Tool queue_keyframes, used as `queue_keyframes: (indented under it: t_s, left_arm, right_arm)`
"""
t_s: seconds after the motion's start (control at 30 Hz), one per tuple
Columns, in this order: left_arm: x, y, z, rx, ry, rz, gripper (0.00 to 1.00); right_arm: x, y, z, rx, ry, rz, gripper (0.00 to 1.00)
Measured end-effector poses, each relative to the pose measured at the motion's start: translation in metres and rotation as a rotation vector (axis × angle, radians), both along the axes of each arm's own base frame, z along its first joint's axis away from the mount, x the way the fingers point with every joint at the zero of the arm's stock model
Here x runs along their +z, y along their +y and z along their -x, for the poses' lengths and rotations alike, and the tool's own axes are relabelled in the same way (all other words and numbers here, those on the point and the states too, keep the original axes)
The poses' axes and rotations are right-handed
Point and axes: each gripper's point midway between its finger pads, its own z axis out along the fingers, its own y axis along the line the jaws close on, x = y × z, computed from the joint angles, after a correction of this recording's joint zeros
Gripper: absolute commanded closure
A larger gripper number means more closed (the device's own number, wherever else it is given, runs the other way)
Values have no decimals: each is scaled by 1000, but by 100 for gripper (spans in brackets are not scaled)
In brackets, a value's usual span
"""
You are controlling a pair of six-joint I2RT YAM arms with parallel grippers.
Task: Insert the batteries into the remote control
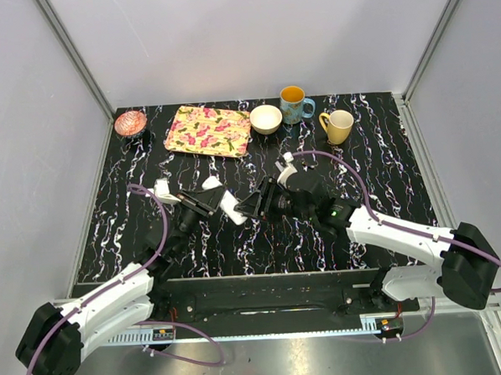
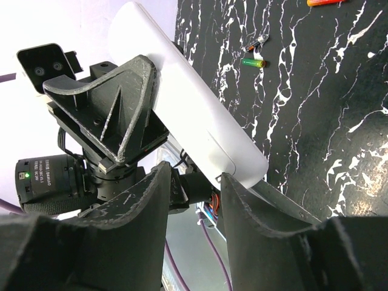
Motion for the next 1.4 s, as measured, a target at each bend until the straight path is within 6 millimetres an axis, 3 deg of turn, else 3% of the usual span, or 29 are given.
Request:
queue_keyframes:
  t_s: [0.73, 1.4]
  left_arm:
    - [4, 1, 0, 19, -14, 6, 100]
    - [-7, -6, 5, -50, 52, 14, 100]
  right_arm:
    - [18, -7, 0, -14, -24, -69, 52]
    - [4, -12, 4, 3, -12, -10, 52]
